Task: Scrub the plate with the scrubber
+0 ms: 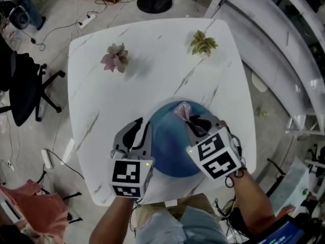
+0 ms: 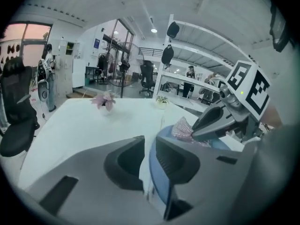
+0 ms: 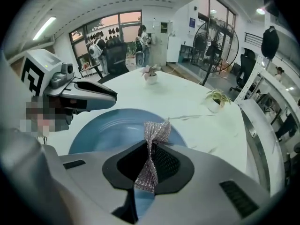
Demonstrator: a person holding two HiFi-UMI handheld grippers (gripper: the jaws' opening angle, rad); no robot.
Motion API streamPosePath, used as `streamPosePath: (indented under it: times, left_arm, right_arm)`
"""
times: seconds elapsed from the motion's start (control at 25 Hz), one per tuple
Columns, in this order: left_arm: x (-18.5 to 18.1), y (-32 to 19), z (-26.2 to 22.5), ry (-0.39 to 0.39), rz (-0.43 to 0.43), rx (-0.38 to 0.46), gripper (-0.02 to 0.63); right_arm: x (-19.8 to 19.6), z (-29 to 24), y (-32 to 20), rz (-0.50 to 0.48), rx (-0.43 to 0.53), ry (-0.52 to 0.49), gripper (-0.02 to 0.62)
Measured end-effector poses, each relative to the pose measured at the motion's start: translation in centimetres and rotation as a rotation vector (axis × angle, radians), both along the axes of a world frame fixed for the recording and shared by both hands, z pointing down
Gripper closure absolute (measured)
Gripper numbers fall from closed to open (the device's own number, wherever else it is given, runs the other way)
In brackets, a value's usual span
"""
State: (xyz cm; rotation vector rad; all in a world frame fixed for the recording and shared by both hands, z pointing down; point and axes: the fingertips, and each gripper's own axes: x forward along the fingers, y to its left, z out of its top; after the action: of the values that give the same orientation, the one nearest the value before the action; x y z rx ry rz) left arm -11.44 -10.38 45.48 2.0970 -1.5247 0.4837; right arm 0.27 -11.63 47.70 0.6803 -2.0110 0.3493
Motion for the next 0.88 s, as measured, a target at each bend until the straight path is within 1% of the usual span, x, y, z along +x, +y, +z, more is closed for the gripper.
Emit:
streamPosePath:
  times: [0.04, 0.12, 0.16, 0.2, 0.24, 0.4, 0.6, 0.76, 0.88]
  left_arm:
    - [0.1, -0.1, 0.6, 0.007, 0.015, -0.021, 0.523]
    - [0.4, -0.1, 1.9, 0.014, 0.048, -0.067, 0.523]
    - [0.6, -0.1, 2.4, 0.019, 0.063, -0.091, 0.538]
    - [0.7, -0.1, 2.9, 0.029, 0.077, -0.109, 0.571]
    - [0.8, -0.1, 3.1, 0.047, 0.086, -0.119, 0.585]
    - [0.7, -0.2, 3.3, 0.143, 0.095, -0.148, 0.589]
    - [0.8, -0.1, 3.5, 0.191, 0.104, -0.19, 0.589]
    - [0.9, -0.2, 3.4, 0.198, 0.109, -0.199, 0.589]
    - [1.0, -0.2, 3.4, 0.219, 0.111, -0.213, 0.589]
  right_arm:
    - [-0.1, 0.4, 0.0, -0.007, -0.018, 0.018, 0.54]
    - [-0.4, 1.2, 0.1, -0.027, -0.056, 0.06, 0.541]
    - [-0.6, 1.5, 0.2, -0.042, -0.073, 0.083, 0.543]
    - [-0.8, 1.8, 0.3, -0.059, -0.087, 0.106, 0.545]
    - [-0.9, 2.0, 0.4, -0.077, -0.098, 0.13, 0.545]
    - [-1.9, 2.6, 0.8, -0.165, -0.17, 0.194, 0.549]
    - [-4.1, 2.9, 1.9, -0.262, -0.252, 0.198, 0.554]
    - [-5.6, 2.9, 3.8, -0.319, -0.297, 0.178, 0.554]
    - [-6.3, 2.9, 5.4, -0.359, -0.318, 0.17, 0.554]
